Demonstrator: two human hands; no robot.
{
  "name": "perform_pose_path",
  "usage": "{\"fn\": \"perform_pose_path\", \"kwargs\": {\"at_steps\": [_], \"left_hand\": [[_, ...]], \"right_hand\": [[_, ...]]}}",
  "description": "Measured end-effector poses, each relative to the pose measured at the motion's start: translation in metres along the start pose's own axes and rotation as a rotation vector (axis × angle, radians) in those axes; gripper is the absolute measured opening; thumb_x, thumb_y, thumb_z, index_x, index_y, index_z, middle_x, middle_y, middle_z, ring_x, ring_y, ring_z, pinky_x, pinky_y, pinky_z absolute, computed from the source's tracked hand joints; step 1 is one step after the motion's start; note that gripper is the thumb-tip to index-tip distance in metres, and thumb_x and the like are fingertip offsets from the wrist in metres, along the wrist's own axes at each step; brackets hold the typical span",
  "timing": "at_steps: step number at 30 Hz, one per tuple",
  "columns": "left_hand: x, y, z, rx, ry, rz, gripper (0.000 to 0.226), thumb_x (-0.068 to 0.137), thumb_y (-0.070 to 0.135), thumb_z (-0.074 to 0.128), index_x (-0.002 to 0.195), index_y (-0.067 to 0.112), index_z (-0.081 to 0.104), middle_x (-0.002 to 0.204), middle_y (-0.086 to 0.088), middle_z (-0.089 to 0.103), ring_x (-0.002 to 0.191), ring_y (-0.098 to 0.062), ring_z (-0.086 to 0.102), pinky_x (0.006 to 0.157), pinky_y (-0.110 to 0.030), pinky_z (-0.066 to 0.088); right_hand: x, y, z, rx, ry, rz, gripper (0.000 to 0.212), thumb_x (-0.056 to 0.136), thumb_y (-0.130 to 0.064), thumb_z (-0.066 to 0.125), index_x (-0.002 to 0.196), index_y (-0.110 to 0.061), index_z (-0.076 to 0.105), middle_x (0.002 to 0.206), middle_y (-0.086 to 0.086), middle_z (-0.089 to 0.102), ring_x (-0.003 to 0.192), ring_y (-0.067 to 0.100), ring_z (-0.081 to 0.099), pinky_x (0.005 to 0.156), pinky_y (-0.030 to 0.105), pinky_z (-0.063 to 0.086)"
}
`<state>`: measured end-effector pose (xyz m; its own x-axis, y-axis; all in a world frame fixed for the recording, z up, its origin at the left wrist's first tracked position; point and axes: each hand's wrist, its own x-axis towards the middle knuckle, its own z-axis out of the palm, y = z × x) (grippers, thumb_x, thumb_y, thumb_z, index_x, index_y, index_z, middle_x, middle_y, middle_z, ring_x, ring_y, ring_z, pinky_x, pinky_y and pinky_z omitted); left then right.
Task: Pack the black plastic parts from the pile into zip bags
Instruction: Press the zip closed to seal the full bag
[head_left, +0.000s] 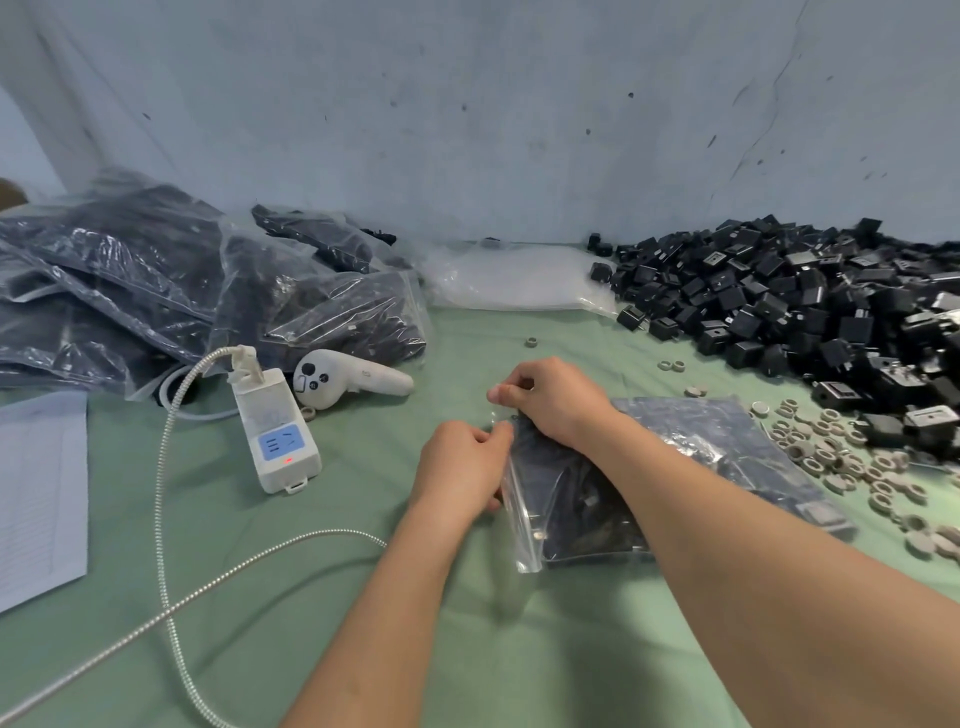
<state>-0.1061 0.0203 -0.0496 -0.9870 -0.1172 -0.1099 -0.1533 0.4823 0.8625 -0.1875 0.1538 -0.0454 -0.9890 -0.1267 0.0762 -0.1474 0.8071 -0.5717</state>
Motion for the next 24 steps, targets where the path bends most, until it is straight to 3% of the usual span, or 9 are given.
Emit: {"fn": "perform_pose_path", "kwargs": {"at_steps": [5, 8, 13, 18, 24], "left_hand": [[0.0022, 0.0005, 0.0010, 0.072, 0.037, 0.028, 0.044, 0.093, 0.033, 0.056, 0.054, 0.012, 0.056, 0.060, -0.012, 0.070, 0.051, -0.027, 0.069, 0.063, -0.029, 0.058], [0.0031, 0.0019, 0.0004, 0.100, 0.038, 0.035, 0.047, 0.092, 0.031, 0.056, 0.049, 0.013, 0.050, 0.052, -0.008, 0.063, 0.054, -0.028, 0.069, 0.059, -0.027, 0.053], [0.0032, 0.0049, -0.0010, 0.173, 0.031, 0.065, 0.039, 0.089, 0.028, 0.055, 0.054, 0.013, 0.048, 0.057, -0.013, 0.056, 0.071, -0.038, 0.069, 0.072, -0.044, 0.057], [0.0034, 0.0068, 0.0009, 0.199, 0.025, 0.052, 0.029, 0.083, 0.024, 0.054, 0.055, 0.015, 0.047, 0.055, -0.012, 0.051, 0.065, -0.037, 0.062, 0.068, -0.042, 0.054], [0.0068, 0.0048, 0.0058, 0.144, 0.072, 0.049, 0.041, 0.087, 0.028, 0.054, 0.051, 0.014, 0.042, 0.054, -0.010, 0.049, 0.070, -0.040, 0.067, 0.068, -0.045, 0.058]], "right_hand": [[-0.0007, -0.0006, -0.0005, -0.007, -0.002, 0.007, 0.028, 0.085, -0.064, 0.064, 0.077, -0.038, 0.060, 0.090, -0.013, 0.066, 0.089, 0.014, 0.061, 0.074, 0.032, 0.043], [-0.0017, -0.0012, -0.0010, -0.005, -0.002, 0.003, 0.027, 0.085, -0.063, 0.064, 0.079, -0.037, 0.061, 0.092, -0.011, 0.067, 0.089, 0.015, 0.061, 0.075, 0.033, 0.045], [-0.0028, -0.0020, -0.0014, -0.005, -0.003, 0.006, 0.028, 0.085, -0.063, 0.064, 0.076, -0.038, 0.059, 0.086, -0.014, 0.065, 0.086, 0.014, 0.062, 0.071, 0.032, 0.042], [-0.0022, -0.0022, -0.0004, -0.016, 0.000, 0.013, 0.029, 0.084, -0.065, 0.064, 0.072, -0.038, 0.057, 0.084, -0.015, 0.063, 0.084, 0.013, 0.061, 0.068, 0.031, 0.039], [-0.0009, -0.0007, 0.0002, -0.005, 0.013, 0.008, 0.029, 0.085, -0.064, 0.063, 0.072, -0.038, 0.057, 0.079, -0.017, 0.060, 0.082, 0.014, 0.060, 0.065, 0.031, 0.038]]}}
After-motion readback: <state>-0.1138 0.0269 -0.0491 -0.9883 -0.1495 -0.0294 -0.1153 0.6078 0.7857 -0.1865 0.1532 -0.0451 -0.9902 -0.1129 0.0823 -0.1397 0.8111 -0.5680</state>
